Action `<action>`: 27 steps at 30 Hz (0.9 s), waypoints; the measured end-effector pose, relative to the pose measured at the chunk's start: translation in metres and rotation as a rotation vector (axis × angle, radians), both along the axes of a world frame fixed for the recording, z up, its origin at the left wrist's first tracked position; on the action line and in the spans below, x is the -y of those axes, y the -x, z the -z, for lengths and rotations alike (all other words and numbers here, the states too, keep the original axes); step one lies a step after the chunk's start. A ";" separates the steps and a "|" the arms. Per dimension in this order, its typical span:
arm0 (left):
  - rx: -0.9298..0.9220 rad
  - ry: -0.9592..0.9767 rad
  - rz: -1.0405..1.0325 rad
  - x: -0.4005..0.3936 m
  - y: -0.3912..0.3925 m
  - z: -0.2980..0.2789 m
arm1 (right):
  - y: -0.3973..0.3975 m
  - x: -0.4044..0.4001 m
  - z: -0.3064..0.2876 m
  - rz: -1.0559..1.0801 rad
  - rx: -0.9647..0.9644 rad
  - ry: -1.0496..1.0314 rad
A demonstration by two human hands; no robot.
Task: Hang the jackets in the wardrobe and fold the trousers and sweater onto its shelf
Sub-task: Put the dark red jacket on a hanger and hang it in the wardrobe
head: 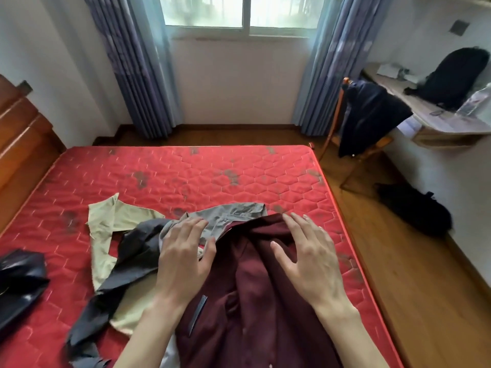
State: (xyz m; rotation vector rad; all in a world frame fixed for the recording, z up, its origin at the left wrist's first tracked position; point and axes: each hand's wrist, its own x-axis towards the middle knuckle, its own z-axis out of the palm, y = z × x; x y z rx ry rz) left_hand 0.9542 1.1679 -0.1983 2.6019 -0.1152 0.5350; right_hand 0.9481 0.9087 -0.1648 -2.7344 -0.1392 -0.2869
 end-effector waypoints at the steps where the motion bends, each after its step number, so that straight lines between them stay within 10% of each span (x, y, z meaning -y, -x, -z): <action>1: 0.007 -0.004 0.004 -0.002 -0.007 0.009 | -0.006 -0.003 0.005 0.002 -0.004 -0.005; 27: -0.088 -0.119 0.117 0.014 -0.140 0.391 | -0.164 -0.005 0.373 -0.087 -0.118 0.205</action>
